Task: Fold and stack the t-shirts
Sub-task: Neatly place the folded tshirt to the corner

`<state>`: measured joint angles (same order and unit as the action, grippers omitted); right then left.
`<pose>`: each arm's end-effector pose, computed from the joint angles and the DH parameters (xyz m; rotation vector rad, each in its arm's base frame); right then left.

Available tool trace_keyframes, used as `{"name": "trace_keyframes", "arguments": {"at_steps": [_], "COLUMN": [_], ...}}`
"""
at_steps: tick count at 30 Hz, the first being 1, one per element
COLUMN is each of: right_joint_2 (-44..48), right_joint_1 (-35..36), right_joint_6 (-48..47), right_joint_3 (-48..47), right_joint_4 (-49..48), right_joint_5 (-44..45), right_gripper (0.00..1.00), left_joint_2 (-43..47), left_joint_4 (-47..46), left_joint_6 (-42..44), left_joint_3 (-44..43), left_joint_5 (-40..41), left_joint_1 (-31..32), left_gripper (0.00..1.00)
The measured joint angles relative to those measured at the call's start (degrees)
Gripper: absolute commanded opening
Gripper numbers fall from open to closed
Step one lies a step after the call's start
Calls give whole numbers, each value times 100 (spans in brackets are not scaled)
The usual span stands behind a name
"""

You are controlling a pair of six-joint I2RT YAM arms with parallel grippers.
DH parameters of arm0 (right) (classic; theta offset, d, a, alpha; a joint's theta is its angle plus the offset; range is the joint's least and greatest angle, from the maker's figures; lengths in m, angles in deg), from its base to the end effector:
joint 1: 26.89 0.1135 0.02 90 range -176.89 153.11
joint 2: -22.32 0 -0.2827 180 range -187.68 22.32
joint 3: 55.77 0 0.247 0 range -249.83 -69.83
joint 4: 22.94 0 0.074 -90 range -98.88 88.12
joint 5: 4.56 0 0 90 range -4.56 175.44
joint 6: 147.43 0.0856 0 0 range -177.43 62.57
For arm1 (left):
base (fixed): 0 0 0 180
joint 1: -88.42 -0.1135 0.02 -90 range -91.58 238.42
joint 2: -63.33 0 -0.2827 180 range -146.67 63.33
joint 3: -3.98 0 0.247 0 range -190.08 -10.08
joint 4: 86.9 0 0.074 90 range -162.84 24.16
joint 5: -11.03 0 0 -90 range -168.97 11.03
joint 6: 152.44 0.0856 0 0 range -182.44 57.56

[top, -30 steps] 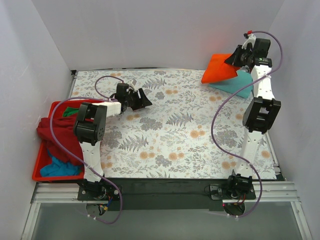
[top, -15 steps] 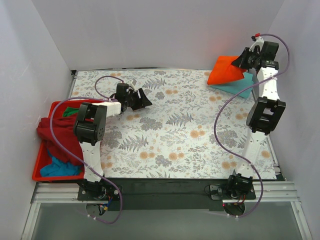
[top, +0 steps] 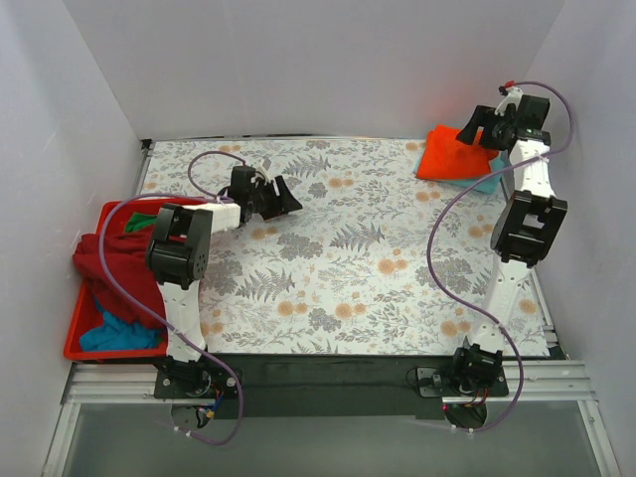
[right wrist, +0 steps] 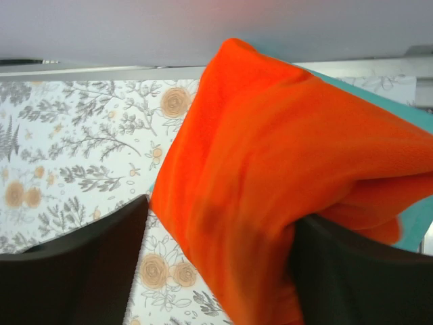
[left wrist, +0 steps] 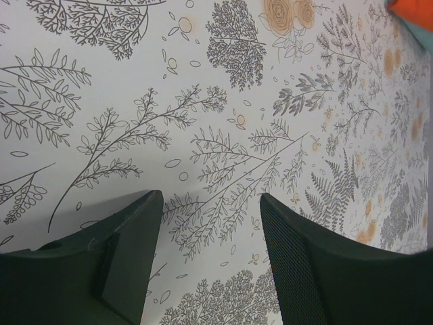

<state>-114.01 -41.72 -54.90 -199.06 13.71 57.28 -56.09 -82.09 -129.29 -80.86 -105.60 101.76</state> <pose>0.5899 -0.1144 0.2646 0.0139 2.0434 0.3784 0.4568 -0.1477 0.1240 -0.8688 2.3398 -1.2044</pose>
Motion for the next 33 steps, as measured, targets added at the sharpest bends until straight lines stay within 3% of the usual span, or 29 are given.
{"name": "trace_keyframes", "arguments": {"at_steps": [1, 9, 19, 26, 33], "right_joint_2": [9, 890, 3547, 4642, 6365], "right_joint_1": [0, 26, 208, 345, 1043], "right_joint_6": [-31, -72, 138, 376, 850], "right_joint_3": [101, 2118, 4621, 5884, 7689], "right_joint_4": [-42, -470, -1908, -2251, -2326], "right_joint_5": [103, 1397, 3252, 3480, 3049], "right_gripper": [98, 98, 98, 98, 98], "left_joint_2": [9, 317, 1150, 2225, 3742], "left_joint_4": [-11, 140, 468, 446, 385], "left_joint_6": [4, 138, 212, 190, 136], "left_joint_3": [13, 278, 822, 1318, 1919], "left_joint_5": [4, 289, 533, 616, 887], "left_joint_1": [0, 118, 310, 317, 400], "left_gripper": [59, 60, 60, 60, 60]}}
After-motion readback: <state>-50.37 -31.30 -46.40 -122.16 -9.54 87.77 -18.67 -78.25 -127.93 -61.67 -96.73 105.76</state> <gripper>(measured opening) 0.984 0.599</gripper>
